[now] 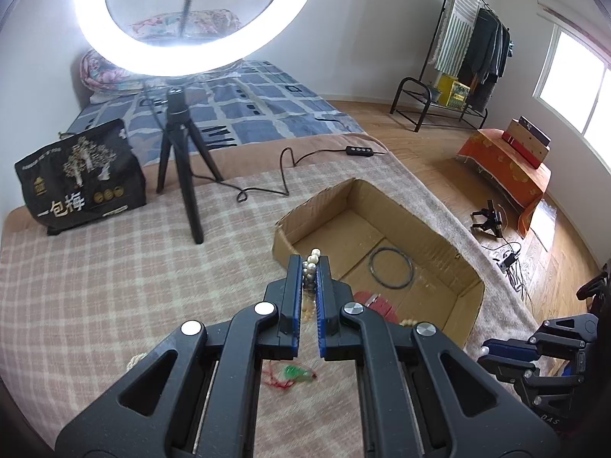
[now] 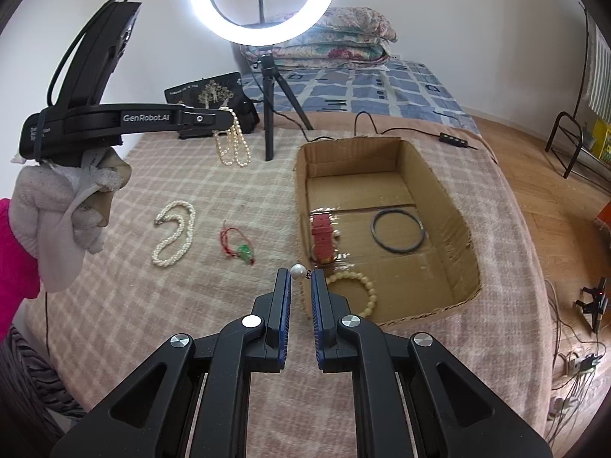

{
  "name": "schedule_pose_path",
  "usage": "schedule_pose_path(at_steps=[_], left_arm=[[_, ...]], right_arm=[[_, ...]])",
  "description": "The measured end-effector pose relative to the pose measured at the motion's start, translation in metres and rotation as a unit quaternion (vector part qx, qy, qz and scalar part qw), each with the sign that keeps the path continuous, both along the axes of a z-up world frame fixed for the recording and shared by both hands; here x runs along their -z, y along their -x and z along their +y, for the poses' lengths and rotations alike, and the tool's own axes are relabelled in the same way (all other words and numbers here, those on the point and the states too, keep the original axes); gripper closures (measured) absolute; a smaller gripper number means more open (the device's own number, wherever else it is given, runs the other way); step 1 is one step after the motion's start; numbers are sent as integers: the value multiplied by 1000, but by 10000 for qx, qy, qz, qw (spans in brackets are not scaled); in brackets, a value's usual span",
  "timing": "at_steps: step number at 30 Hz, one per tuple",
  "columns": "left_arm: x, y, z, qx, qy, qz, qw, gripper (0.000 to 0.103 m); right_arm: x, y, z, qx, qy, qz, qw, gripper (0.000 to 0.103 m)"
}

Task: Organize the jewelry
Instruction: 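Carry the pearl and pearl strand over the box with both tools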

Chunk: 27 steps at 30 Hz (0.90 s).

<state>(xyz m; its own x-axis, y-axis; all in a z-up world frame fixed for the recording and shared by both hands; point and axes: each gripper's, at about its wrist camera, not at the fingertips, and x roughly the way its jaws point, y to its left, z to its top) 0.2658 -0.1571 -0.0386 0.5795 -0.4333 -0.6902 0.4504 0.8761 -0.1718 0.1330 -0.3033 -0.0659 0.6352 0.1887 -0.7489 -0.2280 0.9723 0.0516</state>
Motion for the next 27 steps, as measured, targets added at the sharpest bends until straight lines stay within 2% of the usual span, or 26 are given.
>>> schedule_pose_path(at_steps=[12,27], left_arm=[[17,-31,-58,188,27,206,9996,99],[45,-61,-104,266,-93,427,9987,99]], right_arm=[[9,-25,-25,54,226,123,9997,94],[25,-48,-49,58,69,359,9993,94]])
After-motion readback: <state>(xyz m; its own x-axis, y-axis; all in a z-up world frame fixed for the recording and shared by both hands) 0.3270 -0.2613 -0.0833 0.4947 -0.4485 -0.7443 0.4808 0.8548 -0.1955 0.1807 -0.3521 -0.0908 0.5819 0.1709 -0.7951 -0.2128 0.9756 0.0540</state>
